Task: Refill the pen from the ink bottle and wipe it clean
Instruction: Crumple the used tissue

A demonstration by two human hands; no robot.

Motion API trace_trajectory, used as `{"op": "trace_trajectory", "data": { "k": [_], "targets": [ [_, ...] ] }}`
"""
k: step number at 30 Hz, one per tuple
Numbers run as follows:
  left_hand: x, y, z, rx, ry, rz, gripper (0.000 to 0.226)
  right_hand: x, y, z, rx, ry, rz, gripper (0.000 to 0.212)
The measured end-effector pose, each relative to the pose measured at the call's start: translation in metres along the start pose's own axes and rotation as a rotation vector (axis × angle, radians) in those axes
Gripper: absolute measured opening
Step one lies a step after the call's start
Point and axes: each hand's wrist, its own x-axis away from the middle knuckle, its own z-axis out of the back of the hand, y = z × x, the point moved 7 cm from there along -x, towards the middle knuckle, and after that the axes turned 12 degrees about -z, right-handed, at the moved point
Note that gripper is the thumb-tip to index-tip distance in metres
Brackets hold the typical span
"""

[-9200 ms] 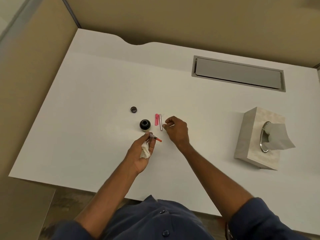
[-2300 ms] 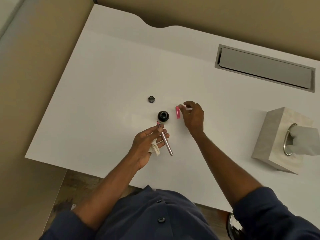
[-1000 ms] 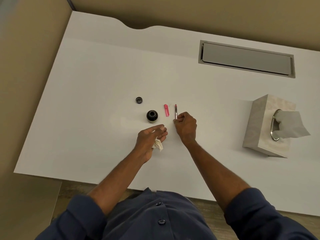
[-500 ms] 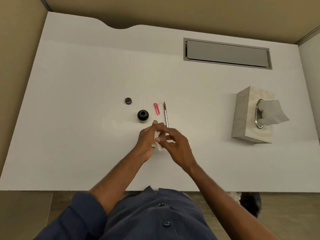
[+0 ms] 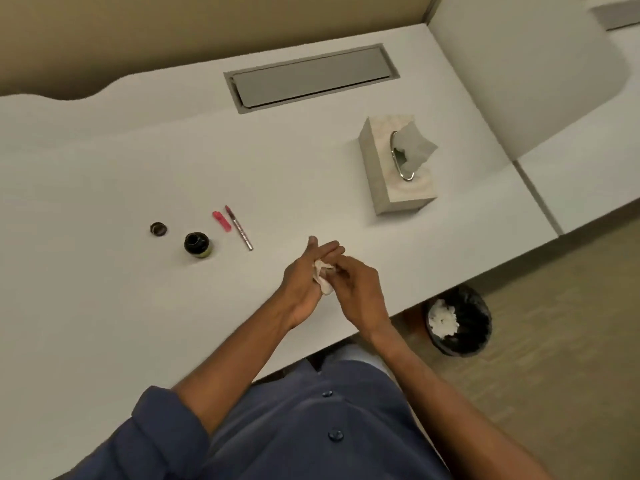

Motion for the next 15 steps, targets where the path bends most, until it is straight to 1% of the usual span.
{"op": "trace_trajectory", "data": {
  "k": [2,4,5,6,8,9,11,12,13,15],
  "targets": [
    [0.008,-0.018,-0.027,-0.358,-0.071,-0.127,0.028,0.0,0.034,0.036,-0.178,0.07,-0.147,0.015],
    [0.016,-0.036,-0.059,-0.722,-0.179,-0.309,0.026,0.007,0.073,0.066,-0.438,0.085,-0.285,0.015],
    [0.018,-0.047,-0.075,-0.821,-0.207,-0.376,0.026,0.013,0.091,0.08,-0.575,0.083,-0.328,0.018],
    [0.018,-0.058,-0.09,-0.871,-0.223,-0.42,0.025,0.019,0.108,0.093,-0.702,0.081,-0.357,0.021],
    [0.013,-0.086,-0.121,-0.898,-0.248,-0.442,0.024,0.03,0.141,0.123,-0.903,0.064,-0.372,0.026],
    [0.009,-0.102,-0.136,-0.9,-0.256,-0.425,0.024,0.036,0.158,0.139,-0.96,0.05,-0.373,0.03],
    [-0.001,-0.141,-0.17,-0.905,-0.273,-0.377,0.023,0.046,0.196,0.174,-0.985,0.033,-0.38,0.04],
    [-0.006,-0.164,-0.187,-0.907,-0.277,-0.344,0.022,0.051,0.215,0.194,-0.948,0.056,-0.387,0.046],
    [-0.009,-0.188,-0.204,-0.91,-0.275,-0.306,0.022,0.057,0.235,0.216,-0.879,0.112,-0.393,0.049],
    [-0.015,-0.24,-0.237,-0.907,-0.287,-0.226,0.022,0.067,0.273,0.262,-0.701,0.259,-0.395,0.044]
  ]
}}
